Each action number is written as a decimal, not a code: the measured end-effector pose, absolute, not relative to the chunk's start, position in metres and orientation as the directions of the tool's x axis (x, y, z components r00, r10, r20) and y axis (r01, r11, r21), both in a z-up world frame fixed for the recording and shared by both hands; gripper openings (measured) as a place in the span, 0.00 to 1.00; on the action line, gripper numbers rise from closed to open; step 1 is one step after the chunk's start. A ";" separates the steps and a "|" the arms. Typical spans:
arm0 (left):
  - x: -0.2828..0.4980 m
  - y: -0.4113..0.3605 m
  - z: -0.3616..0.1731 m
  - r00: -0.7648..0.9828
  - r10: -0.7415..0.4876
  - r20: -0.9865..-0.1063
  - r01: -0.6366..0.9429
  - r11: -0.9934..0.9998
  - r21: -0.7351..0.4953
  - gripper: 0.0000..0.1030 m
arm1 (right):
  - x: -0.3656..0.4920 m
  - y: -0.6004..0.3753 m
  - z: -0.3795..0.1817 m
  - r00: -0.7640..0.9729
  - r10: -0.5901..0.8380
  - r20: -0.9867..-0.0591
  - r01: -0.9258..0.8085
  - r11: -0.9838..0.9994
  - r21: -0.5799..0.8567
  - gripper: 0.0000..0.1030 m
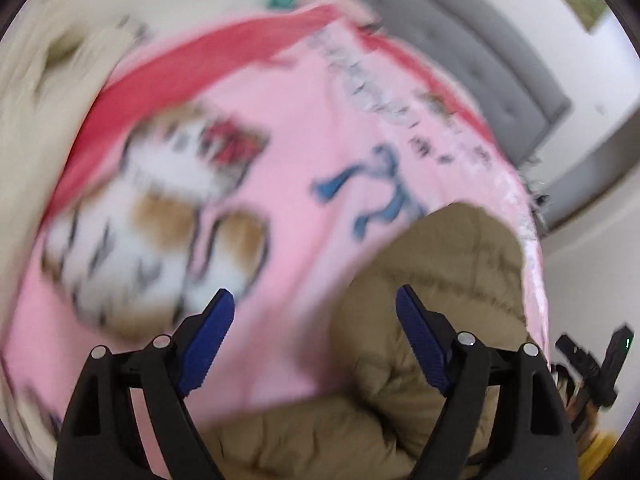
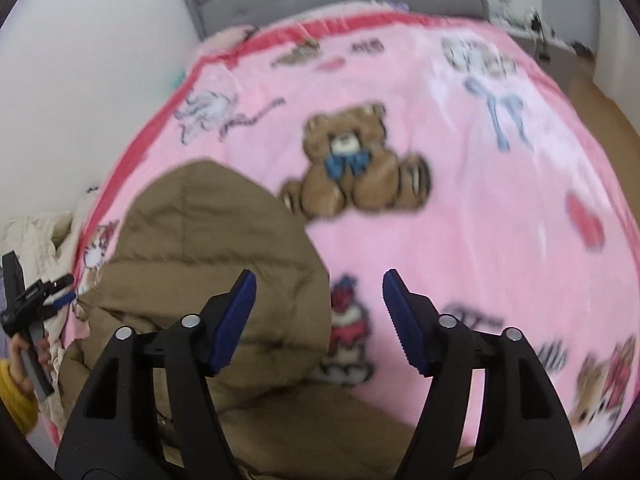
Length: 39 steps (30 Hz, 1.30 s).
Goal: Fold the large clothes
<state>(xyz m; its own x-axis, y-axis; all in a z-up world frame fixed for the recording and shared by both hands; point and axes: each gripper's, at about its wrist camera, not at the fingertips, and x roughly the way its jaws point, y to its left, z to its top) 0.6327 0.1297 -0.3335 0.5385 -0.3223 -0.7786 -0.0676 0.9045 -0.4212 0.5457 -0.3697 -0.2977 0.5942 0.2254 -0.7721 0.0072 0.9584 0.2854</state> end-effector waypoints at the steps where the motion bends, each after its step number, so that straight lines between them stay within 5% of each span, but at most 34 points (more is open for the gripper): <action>1: 0.645 0.126 -0.330 0.533 -0.352 -0.769 -0.024 0.903 -0.430 0.80 | 0.553 -0.367 -0.292 0.597 0.238 -0.766 -0.004 0.956 0.293 0.62; 5: 0.695 0.087 -0.335 0.388 -0.441 -0.809 0.076 0.890 -0.449 0.84 | 0.596 -0.330 -0.282 0.567 0.249 -0.785 -0.052 0.962 0.268 0.64; 11: 0.731 0.030 -0.334 0.349 -0.373 -0.860 0.240 0.923 -0.302 0.85 | 0.644 -0.260 -0.296 0.475 0.181 -0.861 -0.170 0.979 0.112 0.73; 18: 0.743 -0.004 -0.356 0.288 -0.368 -0.884 0.239 0.922 -0.306 0.85 | 0.676 -0.225 -0.327 0.421 0.104 -0.901 -0.117 0.991 0.060 0.81; 20: 0.745 -0.009 -0.367 0.272 -0.354 -0.895 0.217 0.928 -0.302 0.85 | 0.682 -0.220 -0.339 0.383 0.092 -0.919 -0.099 0.993 0.058 0.76; 23: 0.741 -0.024 -0.382 0.260 -0.313 -0.914 0.235 0.938 -0.254 0.75 | 0.683 -0.221 -0.359 0.337 0.143 -0.931 -0.061 0.990 0.130 0.46; 27: 0.729 -0.023 -0.384 0.273 -0.363 -0.891 0.178 0.929 -0.325 0.41 | 0.667 -0.220 -0.359 0.367 0.215 -0.905 -0.071 0.976 0.204 0.18; 30: 0.712 -0.020 -0.362 0.326 -0.402 -0.855 0.198 0.914 -0.354 0.22 | 0.646 -0.216 -0.337 0.434 0.255 -0.864 -0.145 0.966 0.213 0.13; 39: 0.570 0.012 -0.255 0.509 -0.605 -0.612 0.485 0.789 -0.377 0.19 | 0.509 -0.222 -0.234 0.663 0.356 -0.659 -0.360 0.923 0.136 0.12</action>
